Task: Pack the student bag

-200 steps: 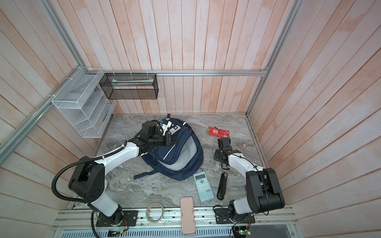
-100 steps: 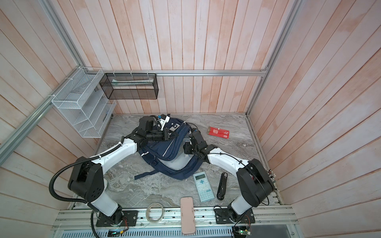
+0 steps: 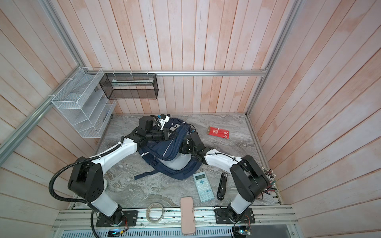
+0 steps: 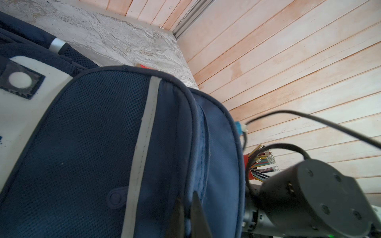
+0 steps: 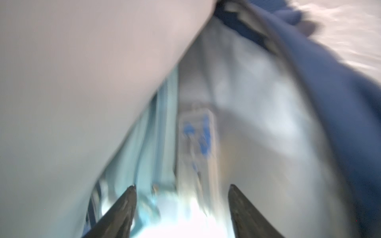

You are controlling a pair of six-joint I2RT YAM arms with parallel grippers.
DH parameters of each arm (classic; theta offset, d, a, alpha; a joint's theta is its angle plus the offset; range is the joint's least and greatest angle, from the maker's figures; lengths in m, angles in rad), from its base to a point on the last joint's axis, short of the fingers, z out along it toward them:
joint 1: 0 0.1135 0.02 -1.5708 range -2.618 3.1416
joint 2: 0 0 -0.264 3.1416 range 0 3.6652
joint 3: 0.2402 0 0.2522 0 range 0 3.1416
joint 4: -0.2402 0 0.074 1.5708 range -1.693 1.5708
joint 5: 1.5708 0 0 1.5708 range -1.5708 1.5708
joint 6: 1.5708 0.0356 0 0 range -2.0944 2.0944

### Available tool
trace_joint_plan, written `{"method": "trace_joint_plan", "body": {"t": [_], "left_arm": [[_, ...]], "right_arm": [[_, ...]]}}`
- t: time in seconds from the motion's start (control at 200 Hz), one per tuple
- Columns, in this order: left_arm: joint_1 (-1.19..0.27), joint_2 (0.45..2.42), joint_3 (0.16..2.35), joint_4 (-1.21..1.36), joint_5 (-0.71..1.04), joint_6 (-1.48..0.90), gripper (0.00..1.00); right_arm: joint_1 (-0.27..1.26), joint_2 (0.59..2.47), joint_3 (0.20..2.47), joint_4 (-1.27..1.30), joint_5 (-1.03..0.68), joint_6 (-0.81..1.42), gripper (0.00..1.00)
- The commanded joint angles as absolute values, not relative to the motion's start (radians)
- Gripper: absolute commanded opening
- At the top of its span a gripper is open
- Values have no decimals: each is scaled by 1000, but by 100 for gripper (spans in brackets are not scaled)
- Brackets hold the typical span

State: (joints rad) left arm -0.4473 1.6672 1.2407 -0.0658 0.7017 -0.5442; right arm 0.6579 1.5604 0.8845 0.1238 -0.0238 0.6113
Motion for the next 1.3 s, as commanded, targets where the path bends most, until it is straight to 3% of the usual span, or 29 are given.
{"method": "trace_joint_plan", "body": {"t": [0.0,0.17,0.315,0.59,0.73,0.87,0.99,1.15,1.295], "left_arm": [[-443,1694,1226,9,681,-540,0],[-464,1732,1232,-19,609,-508,0],[-485,1758,1231,-18,599,-500,0],[-526,1773,1239,-57,501,-480,0],[-545,1791,1236,-47,512,-487,0],[-558,1798,1216,-18,531,-505,0],[-561,1790,1177,40,576,-539,0],[-563,1774,1154,35,569,-540,0],[-564,1761,1141,31,564,-535,0]], "right_arm": [[611,1411,761,181,26,605,67],[431,1315,694,173,-7,572,71],[207,1478,780,212,-41,605,98],[30,1876,1150,110,-102,506,98],[20,1983,1243,150,-23,448,94],[15,2121,1456,0,-4,367,91],[-3,2235,1626,-115,-88,331,84],[-17,2355,1802,-284,-154,360,82],[-20,2385,1828,-330,-212,365,80]]}}
